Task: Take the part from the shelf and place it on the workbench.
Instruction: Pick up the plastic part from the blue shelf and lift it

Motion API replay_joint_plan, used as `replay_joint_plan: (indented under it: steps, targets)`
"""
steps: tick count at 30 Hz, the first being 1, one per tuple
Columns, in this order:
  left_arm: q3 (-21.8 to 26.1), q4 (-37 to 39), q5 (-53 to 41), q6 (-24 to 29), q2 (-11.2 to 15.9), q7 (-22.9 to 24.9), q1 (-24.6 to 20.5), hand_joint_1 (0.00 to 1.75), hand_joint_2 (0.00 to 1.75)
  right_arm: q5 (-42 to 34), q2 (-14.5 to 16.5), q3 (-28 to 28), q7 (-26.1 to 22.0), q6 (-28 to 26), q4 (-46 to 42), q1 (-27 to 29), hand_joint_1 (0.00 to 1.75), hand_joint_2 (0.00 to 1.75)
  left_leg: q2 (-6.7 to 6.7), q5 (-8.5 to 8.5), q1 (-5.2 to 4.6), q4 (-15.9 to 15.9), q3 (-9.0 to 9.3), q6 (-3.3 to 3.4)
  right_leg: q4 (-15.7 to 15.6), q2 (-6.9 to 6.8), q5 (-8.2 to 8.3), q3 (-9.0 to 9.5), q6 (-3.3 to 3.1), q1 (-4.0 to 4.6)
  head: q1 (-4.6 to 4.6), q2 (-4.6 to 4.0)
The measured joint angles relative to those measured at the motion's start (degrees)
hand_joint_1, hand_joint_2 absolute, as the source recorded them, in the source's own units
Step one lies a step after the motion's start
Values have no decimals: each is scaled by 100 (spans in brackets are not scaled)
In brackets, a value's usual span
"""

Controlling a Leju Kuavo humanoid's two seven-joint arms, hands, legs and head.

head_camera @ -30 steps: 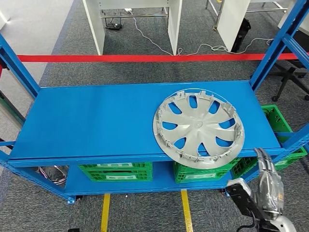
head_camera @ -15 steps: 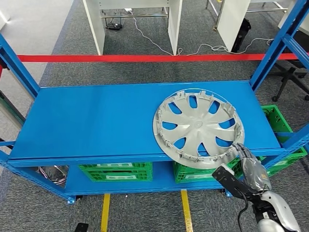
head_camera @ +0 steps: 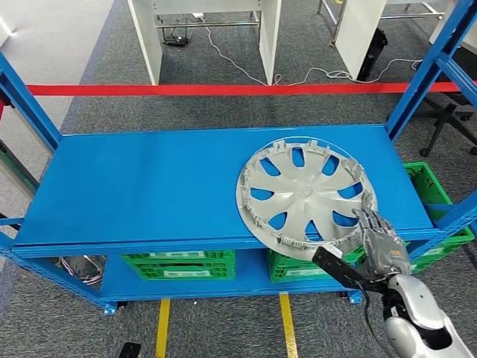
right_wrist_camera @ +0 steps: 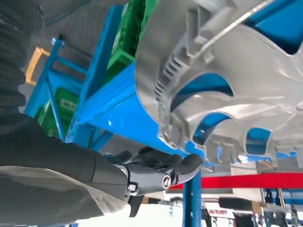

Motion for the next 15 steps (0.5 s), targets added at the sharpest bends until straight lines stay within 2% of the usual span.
replay_joint_plan:
  steps: [8, 15]
  targets:
    - [-67, 0, 56, -15, 0, 7, -7, 0, 175, 426, -32, 364, 13, 222, 248, -521, 0, 175, 0, 0, 0, 0, -2, 0, 1, 1, 1, -1, 1, 0, 0, -1]
    - [-121, 0, 95, -31, -1, 26, -16, 0, 175, 341, -32, 670, -115, 525, 584, -942, 0, 175, -1, 2, 0, 0, -2, 1, 1, -1, 1, -1, 1, 0, 1, 1]
